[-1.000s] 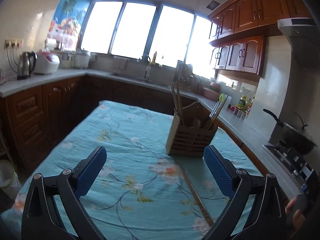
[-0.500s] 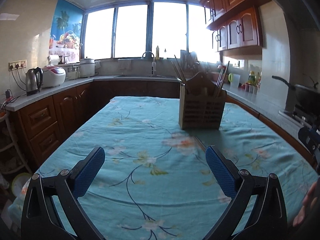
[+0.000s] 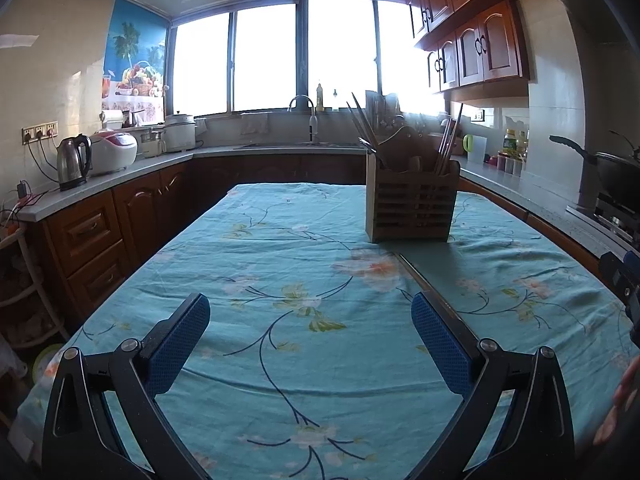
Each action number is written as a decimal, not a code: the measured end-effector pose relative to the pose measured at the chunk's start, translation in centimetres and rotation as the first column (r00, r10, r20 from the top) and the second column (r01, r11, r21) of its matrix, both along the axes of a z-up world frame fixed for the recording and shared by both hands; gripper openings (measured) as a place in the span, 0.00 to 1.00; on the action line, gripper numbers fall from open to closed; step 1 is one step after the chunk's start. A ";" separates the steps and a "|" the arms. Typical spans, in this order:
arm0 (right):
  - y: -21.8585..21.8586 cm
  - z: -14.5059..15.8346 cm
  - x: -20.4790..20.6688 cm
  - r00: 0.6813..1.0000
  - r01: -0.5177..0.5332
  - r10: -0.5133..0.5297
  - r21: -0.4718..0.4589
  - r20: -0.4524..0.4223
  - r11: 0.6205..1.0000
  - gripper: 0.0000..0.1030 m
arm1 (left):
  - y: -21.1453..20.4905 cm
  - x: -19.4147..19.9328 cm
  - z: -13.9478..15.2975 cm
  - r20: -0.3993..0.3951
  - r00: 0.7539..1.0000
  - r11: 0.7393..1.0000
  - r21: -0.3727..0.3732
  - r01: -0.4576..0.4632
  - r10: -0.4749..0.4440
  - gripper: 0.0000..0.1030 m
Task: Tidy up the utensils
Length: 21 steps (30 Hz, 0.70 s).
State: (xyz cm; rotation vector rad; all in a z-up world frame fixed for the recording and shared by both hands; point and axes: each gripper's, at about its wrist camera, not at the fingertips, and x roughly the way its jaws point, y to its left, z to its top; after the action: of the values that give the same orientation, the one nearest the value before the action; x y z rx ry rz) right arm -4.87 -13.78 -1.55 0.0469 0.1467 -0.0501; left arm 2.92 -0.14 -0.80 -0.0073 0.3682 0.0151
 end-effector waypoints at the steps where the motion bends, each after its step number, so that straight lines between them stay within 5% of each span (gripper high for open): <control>1: 0.0 -0.1 0.0 1.000 -0.002 0.002 0.002 0.000 1.000 1.00 | 0.0 0.0 0.0 0.001 1.000 1.000 0.001 0.001 -0.001 1.00; 21: -0.3 -0.6 0.0 1.000 -0.019 0.019 0.021 -0.004 1.000 1.00 | -0.1 -0.7 0.2 0.019 1.000 1.000 0.004 0.000 0.000 1.00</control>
State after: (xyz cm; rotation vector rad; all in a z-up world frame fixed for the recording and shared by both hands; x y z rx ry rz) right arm -4.86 -14.10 -2.15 0.0664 0.1517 -0.0293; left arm 2.24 -0.22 -0.60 -0.0031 0.3495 0.0161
